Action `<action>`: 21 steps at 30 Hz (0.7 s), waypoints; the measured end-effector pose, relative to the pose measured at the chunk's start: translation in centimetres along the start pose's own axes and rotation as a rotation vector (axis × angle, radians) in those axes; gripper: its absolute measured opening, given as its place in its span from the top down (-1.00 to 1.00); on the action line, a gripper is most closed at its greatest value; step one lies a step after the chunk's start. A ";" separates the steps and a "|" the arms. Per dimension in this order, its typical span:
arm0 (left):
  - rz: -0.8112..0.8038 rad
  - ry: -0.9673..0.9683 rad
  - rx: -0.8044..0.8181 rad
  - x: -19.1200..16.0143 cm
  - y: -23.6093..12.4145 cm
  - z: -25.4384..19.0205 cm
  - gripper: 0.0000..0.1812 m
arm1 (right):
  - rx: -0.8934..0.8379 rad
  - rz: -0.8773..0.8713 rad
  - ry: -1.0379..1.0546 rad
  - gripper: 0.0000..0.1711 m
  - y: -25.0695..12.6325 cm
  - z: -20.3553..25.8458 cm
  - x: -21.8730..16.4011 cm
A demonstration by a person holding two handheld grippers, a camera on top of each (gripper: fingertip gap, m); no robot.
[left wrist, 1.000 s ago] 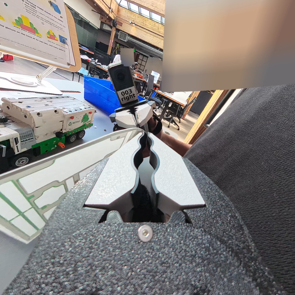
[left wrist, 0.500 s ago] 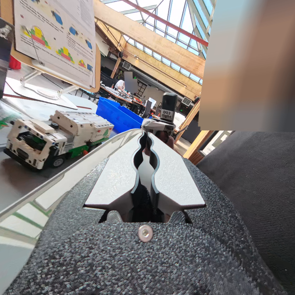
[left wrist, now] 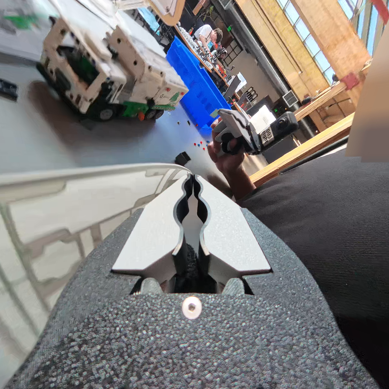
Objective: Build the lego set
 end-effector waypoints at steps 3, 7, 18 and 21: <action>0.032 0.152 -0.128 4.7 2.4 -1.4 1.00 | 0.052 -0.010 0.089 1.00 0.2 -0.7 0.0; 0.108 0.365 -0.158 10.2 3.7 -3.4 1.00 | 0.045 -0.042 0.144 1.00 -0.7 -1.3 0.3; -0.014 -0.184 0.051 -0.5 -2.5 3.5 1.00 | -0.077 -0.021 0.102 1.00 -1.4 -2.1 0.1; -0.021 -0.246 0.137 -1.6 -3.4 4.1 1.00 | -0.116 -0.031 0.109 1.00 -1.6 -2.4 0.0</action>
Point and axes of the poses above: each gripper's, where its closed fingertips meet, y out along the fingers, x out of its top, z = x × y across the jaws, the point moved 9 cm from there along -y, back along the fingers, and after that the axes turned 15 degrees about -x, right-handed, at the moved point
